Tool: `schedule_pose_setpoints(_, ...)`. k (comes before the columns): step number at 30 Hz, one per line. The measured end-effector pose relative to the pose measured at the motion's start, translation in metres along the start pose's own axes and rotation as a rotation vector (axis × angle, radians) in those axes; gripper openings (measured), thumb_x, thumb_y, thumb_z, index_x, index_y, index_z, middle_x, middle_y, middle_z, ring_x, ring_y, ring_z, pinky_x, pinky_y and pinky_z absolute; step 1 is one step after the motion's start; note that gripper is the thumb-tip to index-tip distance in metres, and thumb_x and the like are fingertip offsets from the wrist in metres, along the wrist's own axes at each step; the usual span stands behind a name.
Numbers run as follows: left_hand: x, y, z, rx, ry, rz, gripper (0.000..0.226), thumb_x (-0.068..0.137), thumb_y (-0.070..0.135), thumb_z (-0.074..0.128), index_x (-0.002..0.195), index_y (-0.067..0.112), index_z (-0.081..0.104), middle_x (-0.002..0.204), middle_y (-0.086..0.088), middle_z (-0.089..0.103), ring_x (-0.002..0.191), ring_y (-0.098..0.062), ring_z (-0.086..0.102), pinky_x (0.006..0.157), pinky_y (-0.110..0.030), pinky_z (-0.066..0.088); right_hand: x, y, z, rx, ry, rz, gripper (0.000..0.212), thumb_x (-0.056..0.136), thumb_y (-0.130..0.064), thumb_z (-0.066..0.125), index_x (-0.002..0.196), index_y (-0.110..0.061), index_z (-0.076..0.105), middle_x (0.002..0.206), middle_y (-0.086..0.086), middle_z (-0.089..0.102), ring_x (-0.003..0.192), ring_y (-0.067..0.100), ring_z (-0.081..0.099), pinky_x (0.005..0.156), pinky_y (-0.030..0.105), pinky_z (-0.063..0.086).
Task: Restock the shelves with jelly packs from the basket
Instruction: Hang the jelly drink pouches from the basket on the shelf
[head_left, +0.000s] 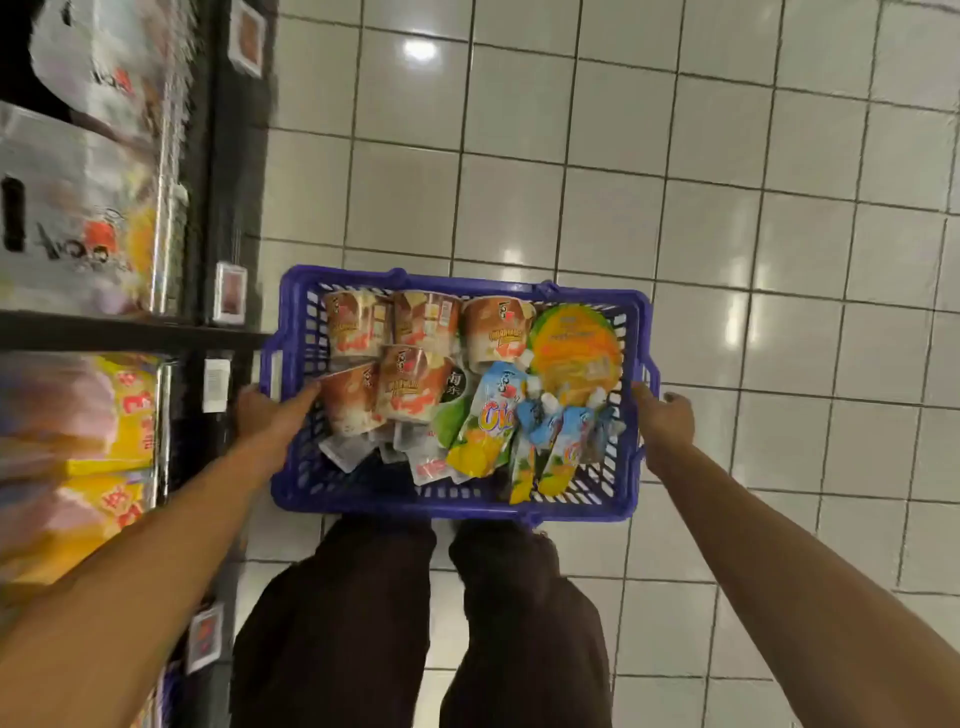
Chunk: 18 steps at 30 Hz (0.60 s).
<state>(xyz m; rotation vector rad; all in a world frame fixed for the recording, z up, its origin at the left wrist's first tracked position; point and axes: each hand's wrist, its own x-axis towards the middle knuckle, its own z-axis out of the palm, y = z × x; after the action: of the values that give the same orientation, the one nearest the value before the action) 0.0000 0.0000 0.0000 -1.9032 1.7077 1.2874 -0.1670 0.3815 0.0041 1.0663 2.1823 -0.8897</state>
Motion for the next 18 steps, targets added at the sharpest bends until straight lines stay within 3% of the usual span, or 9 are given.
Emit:
schedule_pose_setpoints(2, 0.015, -0.001, 0.004, -0.023, 0.022, 0.046, 0.057, 0.079, 0.030, 0.080, 0.125, 0.005, 0.058, 0.121, -0.014, 0.065, 0.104, -0.029, 0.064, 0.086, -0.035, 0.051, 0.015, -0.003, 0.012, 0.078, -0.009, 0.010, 0.048, 0.081, -0.043, 0.074, 0.107, -0.005, 0.063, 0.094, 0.013, 0.066, 0.082, 0.027, 0.061, 0.076, 0.040, 0.051)
schedule_pose_setpoints(5, 0.028, -0.008, 0.000, -0.036, -0.016, 0.069, 0.047, 0.074, 0.034, 0.083, 0.113, 0.017, 0.063, 0.112, -0.009, 0.069, 0.100, -0.026, 0.066, 0.093, -0.041, 0.053, 0.031, 0.004, 0.022, 0.077, 0.030, -0.041, 0.038, 0.069, -0.046, 0.084, 0.076, -0.016, 0.062, 0.067, 0.002, 0.059, 0.059, 0.018, 0.054, 0.061, 0.033, 0.046)
schedule_pose_setpoints(11, 0.014, -0.003, -0.005, -0.027, 0.033, 0.063, 0.062, 0.065, 0.036, 0.088, 0.118, 0.014, 0.064, 0.110, -0.010, 0.070, 0.098, -0.028, 0.067, 0.093, -0.046, 0.054, 0.027, 0.008, 0.013, 0.129, 0.080, -0.011, 0.031, 0.067, -0.036, 0.086, 0.074, -0.014, 0.064, 0.071, 0.008, 0.064, 0.064, 0.024, 0.060, 0.063, 0.037, 0.053)
schedule_pose_setpoints(18, -0.080, 0.035, -0.066, 0.011, 0.092, 0.128, 0.053, 0.062, 0.037, 0.088, 0.107, 0.013, 0.071, 0.099, -0.010, 0.074, 0.091, -0.028, 0.070, 0.087, -0.047, 0.057, -0.054, 0.002, -0.068, 0.231, 0.081, 0.062, 0.025, 0.066, -0.025, 0.086, 0.068, -0.013, 0.065, 0.069, 0.011, 0.066, 0.062, 0.024, 0.061, 0.064, 0.039, 0.056)
